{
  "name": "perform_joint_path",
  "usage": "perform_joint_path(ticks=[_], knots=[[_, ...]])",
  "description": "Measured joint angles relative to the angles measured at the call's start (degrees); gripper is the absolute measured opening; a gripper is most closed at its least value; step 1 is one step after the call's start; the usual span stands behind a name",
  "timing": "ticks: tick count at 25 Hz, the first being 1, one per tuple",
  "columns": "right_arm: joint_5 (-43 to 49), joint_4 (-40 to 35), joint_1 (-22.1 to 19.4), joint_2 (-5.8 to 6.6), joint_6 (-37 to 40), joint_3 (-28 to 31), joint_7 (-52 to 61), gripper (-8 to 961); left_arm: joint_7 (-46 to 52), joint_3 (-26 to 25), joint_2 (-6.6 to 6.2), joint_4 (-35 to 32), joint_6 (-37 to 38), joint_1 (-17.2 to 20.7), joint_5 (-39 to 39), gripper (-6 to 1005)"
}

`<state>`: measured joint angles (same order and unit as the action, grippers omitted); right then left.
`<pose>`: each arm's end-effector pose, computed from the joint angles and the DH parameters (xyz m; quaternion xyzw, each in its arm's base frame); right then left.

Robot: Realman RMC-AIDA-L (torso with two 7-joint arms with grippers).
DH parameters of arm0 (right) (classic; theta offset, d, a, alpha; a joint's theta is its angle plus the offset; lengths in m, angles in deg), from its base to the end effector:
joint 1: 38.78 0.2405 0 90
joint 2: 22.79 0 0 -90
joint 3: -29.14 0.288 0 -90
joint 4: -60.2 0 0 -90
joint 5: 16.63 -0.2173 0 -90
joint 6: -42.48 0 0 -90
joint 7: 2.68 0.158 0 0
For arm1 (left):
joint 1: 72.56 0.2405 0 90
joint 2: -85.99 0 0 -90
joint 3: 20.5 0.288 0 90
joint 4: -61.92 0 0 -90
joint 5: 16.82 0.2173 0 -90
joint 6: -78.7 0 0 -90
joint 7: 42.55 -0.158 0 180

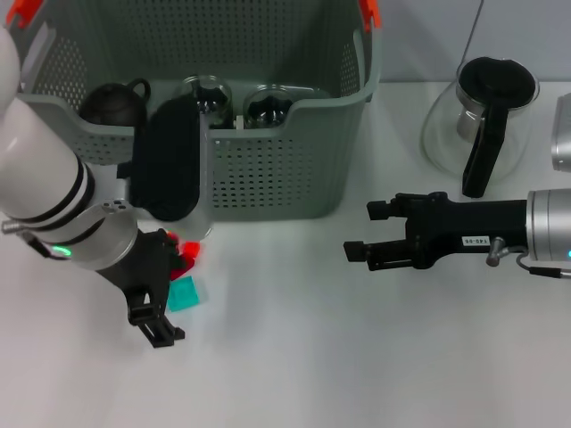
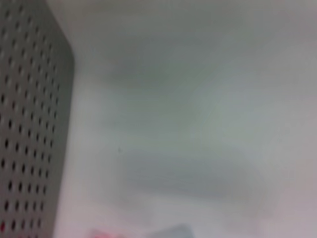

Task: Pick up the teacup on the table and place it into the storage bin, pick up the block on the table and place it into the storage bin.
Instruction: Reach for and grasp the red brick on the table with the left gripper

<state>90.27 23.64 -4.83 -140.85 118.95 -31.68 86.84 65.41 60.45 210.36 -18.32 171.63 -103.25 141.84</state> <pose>0.2553 0.3799 -0.0671 -0.9512 0.2370 0.1728 0.0956 -0.2227 0.3509 -0.0472 -0.9580 -0.0155 0.2754 0.0787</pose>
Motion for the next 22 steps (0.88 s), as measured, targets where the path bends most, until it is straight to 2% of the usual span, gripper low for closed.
perform_joint_path(ticks=[3, 11, 16, 22], knots=[[-0.18, 0.00, -0.02, -0.23, -0.02, 0.22, 0.23, 914, -2.91, 0.42, 0.00, -0.03, -0.82, 0.00, 0.39, 961], [-0.21, 0.56, 0.03, -1.00, -0.18, 1.61, 0.93, 915, -12.63, 7.39, 0.00, 0.08, -4.49, -1.06, 2.26, 961], [-0.21, 0.66, -0.25, -1.59, -0.55, 1.60, 1.93, 914, -13.19, 8.47, -0.23, 1.06, -3.57, -2.20, 1.96, 961], [-0.20, 0.71, -0.25, -1.62, -0.98, 1.57, 1.77, 915, -12.55, 8.52, 0.03, 0.81, -0.66, -1.69, 1.93, 961]])
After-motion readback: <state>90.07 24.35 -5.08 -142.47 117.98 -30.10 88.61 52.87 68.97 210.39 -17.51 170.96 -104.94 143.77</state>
